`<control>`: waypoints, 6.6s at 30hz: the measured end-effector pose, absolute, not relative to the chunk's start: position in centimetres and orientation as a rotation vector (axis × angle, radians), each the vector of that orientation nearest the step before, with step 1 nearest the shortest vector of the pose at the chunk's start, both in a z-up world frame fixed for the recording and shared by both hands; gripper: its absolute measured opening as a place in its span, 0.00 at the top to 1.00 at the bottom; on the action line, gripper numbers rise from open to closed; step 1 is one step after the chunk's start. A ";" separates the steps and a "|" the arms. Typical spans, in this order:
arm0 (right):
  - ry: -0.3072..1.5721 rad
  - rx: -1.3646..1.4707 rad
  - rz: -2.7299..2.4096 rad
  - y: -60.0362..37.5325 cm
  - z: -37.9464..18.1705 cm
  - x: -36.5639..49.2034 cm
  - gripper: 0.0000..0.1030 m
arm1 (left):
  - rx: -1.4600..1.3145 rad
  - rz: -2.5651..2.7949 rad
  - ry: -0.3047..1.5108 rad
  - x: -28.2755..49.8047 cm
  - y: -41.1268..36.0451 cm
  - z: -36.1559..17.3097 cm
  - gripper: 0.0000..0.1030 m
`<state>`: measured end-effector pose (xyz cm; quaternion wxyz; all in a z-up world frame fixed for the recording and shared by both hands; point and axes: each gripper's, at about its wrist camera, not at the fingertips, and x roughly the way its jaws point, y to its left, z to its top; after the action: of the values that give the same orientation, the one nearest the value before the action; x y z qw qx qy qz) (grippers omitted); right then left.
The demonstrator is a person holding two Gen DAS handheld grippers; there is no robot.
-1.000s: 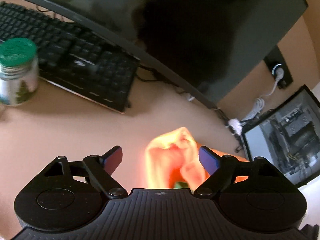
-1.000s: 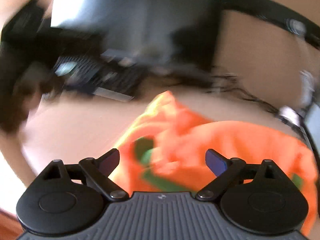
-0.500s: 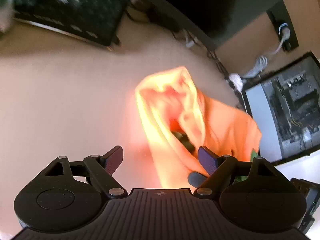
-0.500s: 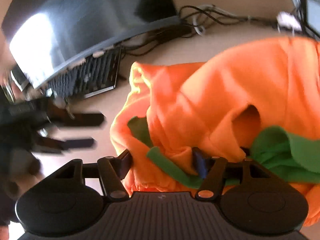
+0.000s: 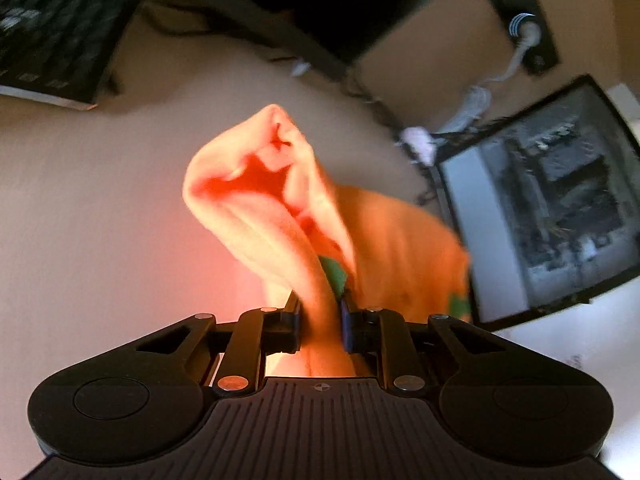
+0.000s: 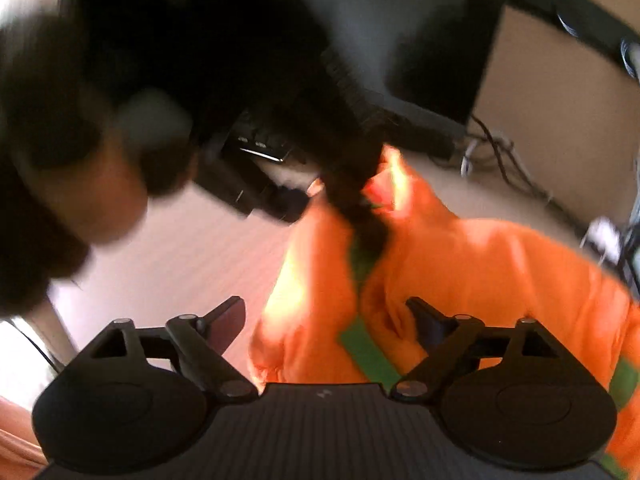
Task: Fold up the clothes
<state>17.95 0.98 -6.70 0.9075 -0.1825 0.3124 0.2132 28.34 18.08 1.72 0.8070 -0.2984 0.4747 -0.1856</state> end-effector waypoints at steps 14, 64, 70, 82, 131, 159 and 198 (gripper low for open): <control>0.878 0.279 0.363 -10.3 -5.8 23.8 0.72 | -0.701 -0.239 0.935 30.5 19.4 4.5 0.17; 0.746 0.160 0.194 -24.9 -3.1 16.5 0.59 | 0.122 -0.342 0.941 33.5 -4.9 2.9 0.40; 0.660 0.118 0.168 -23.8 -1.4 17.5 0.59 | 0.169 -0.366 0.902 32.5 -5.8 3.4 0.40; 0.897 0.004 0.284 -18.8 -7.6 21.9 0.59 | 0.099 -0.335 0.917 31.6 -2.2 4.1 0.35; 0.719 -0.041 0.530 -12.7 -2.6 24.4 0.40 | -0.389 -0.101 0.888 31.9 14.5 4.3 0.20; 0.832 0.047 0.121 -28.2 -5.9 26.4 0.91 | -0.509 -0.143 0.938 29.3 12.7 5.3 0.10; 0.857 0.030 0.466 -19.5 -7.7 25.5 0.30 | -0.556 -0.494 0.884 33.0 6.3 5.9 0.09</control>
<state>25.49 -19.47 -7.67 0.8832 0.0143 0.4119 0.2240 32.98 6.28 5.90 0.8378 -0.2627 0.4177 -0.2337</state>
